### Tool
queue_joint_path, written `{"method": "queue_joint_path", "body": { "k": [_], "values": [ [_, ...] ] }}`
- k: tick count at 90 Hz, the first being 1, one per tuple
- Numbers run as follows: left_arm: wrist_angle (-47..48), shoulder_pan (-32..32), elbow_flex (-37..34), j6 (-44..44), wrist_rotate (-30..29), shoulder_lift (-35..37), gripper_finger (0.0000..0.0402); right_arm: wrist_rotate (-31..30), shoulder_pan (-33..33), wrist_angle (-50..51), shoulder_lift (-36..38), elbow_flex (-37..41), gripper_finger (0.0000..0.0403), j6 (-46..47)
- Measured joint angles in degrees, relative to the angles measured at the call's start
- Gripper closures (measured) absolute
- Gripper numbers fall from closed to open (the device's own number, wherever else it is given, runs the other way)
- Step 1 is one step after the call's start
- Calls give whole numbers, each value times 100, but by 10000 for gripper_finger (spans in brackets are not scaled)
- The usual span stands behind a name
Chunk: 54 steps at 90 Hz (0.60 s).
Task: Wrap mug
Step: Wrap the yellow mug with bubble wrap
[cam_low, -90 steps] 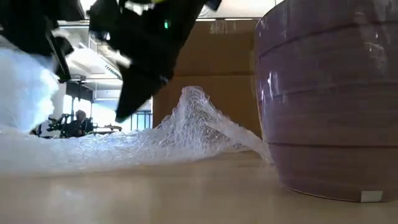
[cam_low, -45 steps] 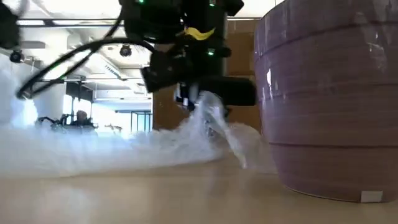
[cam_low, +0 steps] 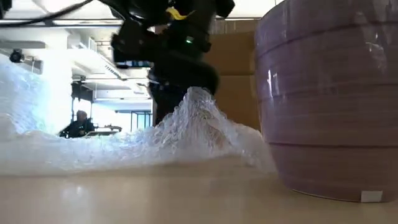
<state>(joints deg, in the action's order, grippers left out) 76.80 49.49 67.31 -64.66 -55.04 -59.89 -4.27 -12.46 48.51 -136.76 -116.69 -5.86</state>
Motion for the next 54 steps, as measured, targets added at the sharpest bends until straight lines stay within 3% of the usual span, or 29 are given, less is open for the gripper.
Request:
{"method": "queue_joint_path", "body": {
  "k": [7, 19, 41, 54],
  "values": [
    [-115, -701, -284, 389, -26, 41, 380, -1, -5, -214, -17, 34, 403, 40],
    [-1002, -2130, -1122, 1390, 786, 34, 381, -21, -3, -300, -19, 35, 403, 131],
    [-4643, -4558, -2941, 3876, 3752, 30, 381, -18, -57, -284, -19, 42, 403, 129],
    [-4984, -5222, -3456, 3997, 5436, -94, 381, -11, -93, -252, -19, 48, 403, 126]
  ]
}}
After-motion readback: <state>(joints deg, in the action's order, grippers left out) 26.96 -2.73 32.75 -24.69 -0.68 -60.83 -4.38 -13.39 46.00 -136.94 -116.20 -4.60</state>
